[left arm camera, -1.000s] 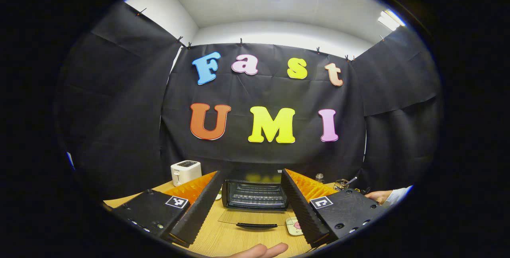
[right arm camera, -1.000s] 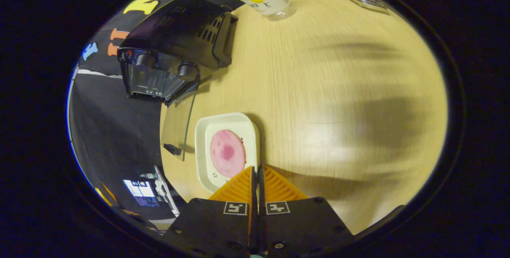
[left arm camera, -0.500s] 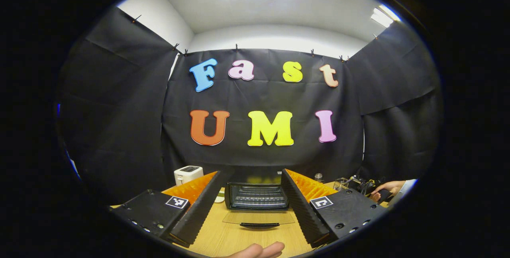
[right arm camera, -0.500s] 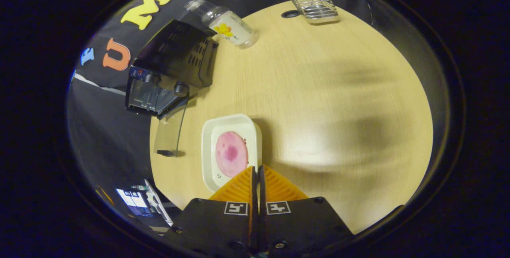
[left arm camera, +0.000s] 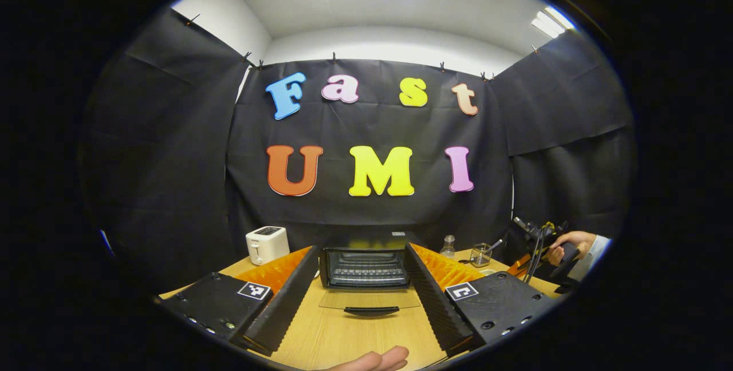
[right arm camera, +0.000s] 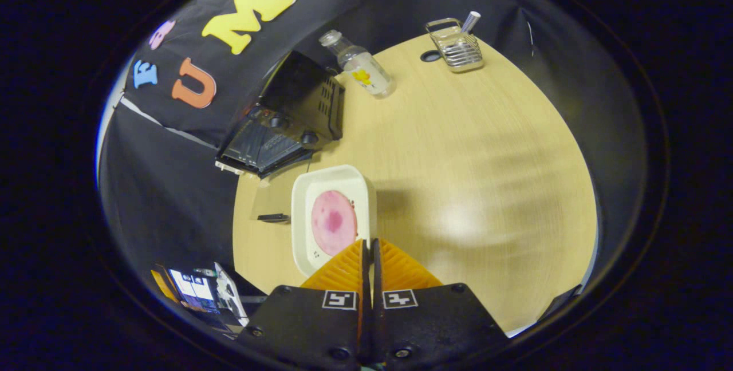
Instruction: Open the electric oven with the left hand, put the food in, and close the electric oven.
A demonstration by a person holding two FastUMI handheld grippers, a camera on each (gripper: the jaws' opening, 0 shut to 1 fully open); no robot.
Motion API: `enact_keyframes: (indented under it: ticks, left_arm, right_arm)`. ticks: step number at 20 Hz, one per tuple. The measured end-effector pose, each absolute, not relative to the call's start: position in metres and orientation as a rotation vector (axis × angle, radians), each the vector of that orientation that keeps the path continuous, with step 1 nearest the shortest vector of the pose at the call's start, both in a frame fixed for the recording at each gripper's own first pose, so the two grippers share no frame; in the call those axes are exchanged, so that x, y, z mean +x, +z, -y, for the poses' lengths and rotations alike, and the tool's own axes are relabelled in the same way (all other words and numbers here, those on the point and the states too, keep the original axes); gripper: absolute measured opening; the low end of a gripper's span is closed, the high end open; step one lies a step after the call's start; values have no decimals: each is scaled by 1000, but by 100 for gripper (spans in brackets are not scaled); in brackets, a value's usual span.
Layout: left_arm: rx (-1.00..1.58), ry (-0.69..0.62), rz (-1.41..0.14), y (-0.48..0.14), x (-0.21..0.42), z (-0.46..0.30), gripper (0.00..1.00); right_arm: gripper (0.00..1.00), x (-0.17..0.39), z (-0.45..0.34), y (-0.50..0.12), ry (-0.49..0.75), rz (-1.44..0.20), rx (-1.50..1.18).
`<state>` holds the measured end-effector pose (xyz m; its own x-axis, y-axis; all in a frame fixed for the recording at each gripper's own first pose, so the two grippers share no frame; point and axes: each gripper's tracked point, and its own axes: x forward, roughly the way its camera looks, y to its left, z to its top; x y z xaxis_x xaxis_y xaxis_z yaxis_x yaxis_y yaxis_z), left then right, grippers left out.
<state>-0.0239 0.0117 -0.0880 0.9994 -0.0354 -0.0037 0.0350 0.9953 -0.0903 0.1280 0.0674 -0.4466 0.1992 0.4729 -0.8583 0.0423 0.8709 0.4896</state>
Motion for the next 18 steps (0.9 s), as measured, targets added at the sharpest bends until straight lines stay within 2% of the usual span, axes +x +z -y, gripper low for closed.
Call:
enact_keyframes:
  ticks: [3, 9, 13, 14, 17, 18]
  left_arm:
    - [-91, -22, -2, -90, -27, -23, 95]
    - [-143, -25, -5, -99, -30, -43, 95]
    - [-139, 13, -12, -107, -30, -60, 95]
    - [-147, 20, -14, -109, -29, -62, 95]
    - [-146, 11, 12, -107, -25, -62, 95]
    - [-142, 1, 16, -107, -23, -61, 95]
  right_arm:
    - [1, 125, -80, -437, 353, -1346, 489]
    - [4, 116, -109, -424, 405, -1385, 546]
    - [1, 116, -127, -422, 449, -1394, 577]
    - [4, 116, -132, -421, 459, -1407, 586]
    - [4, 117, -145, -420, 483, -1422, 604]
    - [0, 117, -147, -420, 481, -1431, 600]
